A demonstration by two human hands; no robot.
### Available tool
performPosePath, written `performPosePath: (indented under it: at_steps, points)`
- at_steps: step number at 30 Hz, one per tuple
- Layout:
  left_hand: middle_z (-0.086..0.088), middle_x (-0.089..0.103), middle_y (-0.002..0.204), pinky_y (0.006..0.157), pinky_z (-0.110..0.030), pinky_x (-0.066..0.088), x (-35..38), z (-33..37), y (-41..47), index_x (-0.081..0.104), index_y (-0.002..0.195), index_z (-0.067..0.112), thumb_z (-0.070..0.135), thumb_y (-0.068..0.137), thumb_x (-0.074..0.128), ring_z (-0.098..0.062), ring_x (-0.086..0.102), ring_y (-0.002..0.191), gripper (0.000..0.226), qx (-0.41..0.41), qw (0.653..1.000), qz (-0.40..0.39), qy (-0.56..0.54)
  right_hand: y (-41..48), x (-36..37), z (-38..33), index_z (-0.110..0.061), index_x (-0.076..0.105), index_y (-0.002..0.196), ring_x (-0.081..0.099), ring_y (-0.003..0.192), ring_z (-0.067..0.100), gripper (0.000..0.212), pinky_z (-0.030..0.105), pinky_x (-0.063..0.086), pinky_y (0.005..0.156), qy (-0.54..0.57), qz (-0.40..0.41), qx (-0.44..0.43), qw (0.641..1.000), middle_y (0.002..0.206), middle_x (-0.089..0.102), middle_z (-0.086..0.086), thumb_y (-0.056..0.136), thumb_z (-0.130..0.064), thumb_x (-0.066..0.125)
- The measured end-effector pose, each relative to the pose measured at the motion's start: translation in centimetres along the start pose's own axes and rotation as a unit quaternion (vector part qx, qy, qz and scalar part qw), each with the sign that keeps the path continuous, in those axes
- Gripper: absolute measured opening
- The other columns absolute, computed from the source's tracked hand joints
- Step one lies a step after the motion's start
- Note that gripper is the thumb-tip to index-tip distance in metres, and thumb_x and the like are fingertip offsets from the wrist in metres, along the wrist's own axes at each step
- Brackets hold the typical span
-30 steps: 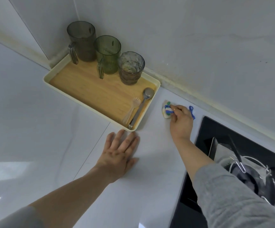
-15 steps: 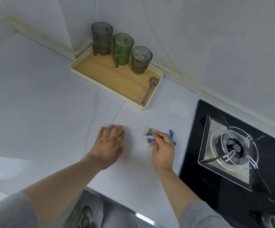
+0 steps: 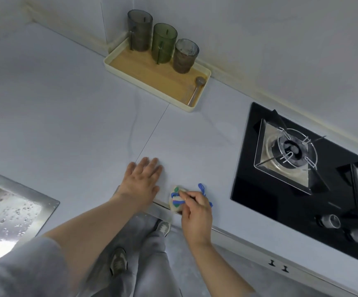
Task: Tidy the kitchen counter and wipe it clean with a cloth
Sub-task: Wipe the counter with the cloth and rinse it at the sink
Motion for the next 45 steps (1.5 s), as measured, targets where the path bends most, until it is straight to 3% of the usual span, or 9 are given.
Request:
performPosePath:
  at_steps: [7, 11, 20, 30, 32, 33, 36, 40, 45]
  points:
    - [-0.003, 0.007, 0.160, 0.117, -0.043, 0.015, -1.9, 0.4, 0.4, 0.023, 0.149, 0.018, 0.038, 0.100, 0.031, -0.024, 0.006, 0.146, 0.053, -0.009, 0.998, -0.002, -0.060, -0.3, -1.4, -0.1, -0.016, 0.074, 0.106, 0.051, 0.108, 0.006, 0.039, 0.011, 0.039, 0.090, 0.057, -0.078, 0.044, 0.994, 0.097, 0.054, -0.020, 0.082, 0.006, 0.053]
    - [-0.005, 0.016, 0.157, 0.117, -0.042, 0.015, -3.4, 1.3, 1.1, 0.026, 0.147, 0.017, 0.038, 0.100, 0.032, -0.025, 0.017, 0.143, 0.051, -0.011, 0.997, 0.021, -0.075, 3.7, -4.3, 0.5, -0.015, 0.074, 0.103, 0.056, 0.092, 0.017, 0.035, 0.017, 0.044, 0.084, 0.074, -0.009, 0.050, 0.996, 0.093, 0.058, -0.010, 0.081, 0.003, 0.055]
    - [-0.004, 0.003, 0.160, 0.120, -0.044, 0.005, -6.8, 4.0, 8.5, 0.014, 0.152, 0.017, 0.039, 0.102, 0.028, -0.028, 0.002, 0.147, 0.057, 0.010, 0.997, 0.022, -0.070, 17.8, -8.3, 5.6, -0.007, 0.072, 0.105, 0.058, 0.094, 0.022, 0.027, 0.028, 0.048, 0.088, 0.059, 0.051, 0.059, 0.995, 0.095, 0.055, -0.005, 0.086, 0.006, 0.057]
    - [-0.006, -0.005, 0.161, 0.108, -0.026, -0.020, -9.2, 6.9, 20.2, 0.011, 0.153, 0.012, 0.036, 0.101, 0.017, -0.023, -0.006, 0.148, 0.058, 0.086, 0.990, 0.057, -0.094, 35.1, -7.3, 10.9, -0.008, 0.073, 0.104, 0.054, 0.093, 0.019, 0.027, 0.018, 0.039, 0.080, 0.019, 0.033, 0.038, 0.999, 0.097, 0.058, -0.001, 0.088, 0.004, 0.055]
    - [-0.011, 0.006, 0.160, 0.112, -0.029, -0.010, -10.1, 7.3, 22.4, 0.022, 0.151, 0.007, 0.033, 0.100, 0.022, -0.027, 0.006, 0.148, 0.057, 0.084, 0.989, 0.082, -0.091, 38.1, -7.1, 11.9, -0.007, 0.072, 0.105, 0.052, 0.093, 0.017, 0.027, 0.016, 0.035, 0.078, 0.012, 0.036, 0.029, 0.999, 0.099, 0.061, 0.004, 0.088, 0.003, 0.054]
    - [-0.015, 0.022, 0.157, 0.115, -0.033, 0.007, -10.7, 7.4, 23.1, 0.036, 0.145, 0.004, 0.030, 0.098, 0.030, -0.030, 0.023, 0.145, 0.054, 0.087, 0.988, 0.096, -0.087, 39.4, -7.0, 12.2, -0.008, 0.072, 0.106, 0.052, 0.094, 0.018, 0.027, 0.017, 0.035, 0.077, 0.004, 0.036, 0.026, 0.999, 0.100, 0.061, 0.004, 0.089, 0.002, 0.054]
    - [-0.016, 0.056, 0.134, 0.097, -0.037, 0.046, -10.7, 7.9, 25.6, 0.063, 0.123, 0.004, 0.034, 0.085, 0.034, -0.030, 0.056, 0.122, 0.057, 0.091, 0.989, 0.087, -0.077, 43.2, -6.1, 14.0, -0.010, 0.071, 0.109, 0.055, 0.100, 0.023, 0.026, 0.027, 0.044, 0.083, -0.011, 0.029, 0.024, 0.999, 0.105, 0.061, 0.006, 0.091, -0.003, 0.053]
    - [-0.021, 0.041, 0.146, 0.103, -0.044, 0.045, -9.0, 7.5, 26.7, 0.041, 0.138, -0.005, 0.034, 0.093, 0.033, -0.035, 0.042, 0.134, 0.061, 0.095, 0.984, 0.101, -0.108, 45.8, -4.1, 15.7, -0.013, 0.068, 0.113, 0.053, 0.106, 0.026, 0.032, 0.029, 0.042, 0.090, -0.074, -0.006, 0.005, 0.997, 0.113, 0.061, 0.008, 0.088, -0.003, 0.052]
    - [-0.016, 0.019, 0.157, 0.115, -0.044, 0.025, -7.9, 7.2, 26.6, 0.026, 0.147, -0.003, 0.038, 0.102, 0.023, -0.029, 0.017, 0.147, 0.061, 0.106, 0.983, 0.127, -0.084, 45.4, -2.4, 16.5, -0.002, 0.072, 0.102, 0.063, 0.091, 0.029, 0.032, 0.025, 0.044, 0.076, -0.085, 0.067, -0.015, 0.994, 0.103, 0.068, 0.009, 0.075, 0.010, 0.061]
Point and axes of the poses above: each hand's wrist, its own y-axis towards the middle knuckle, its own x-axis out of the palm, z = x × y, the point moved 4 cm from there along y, towards the middle knuckle
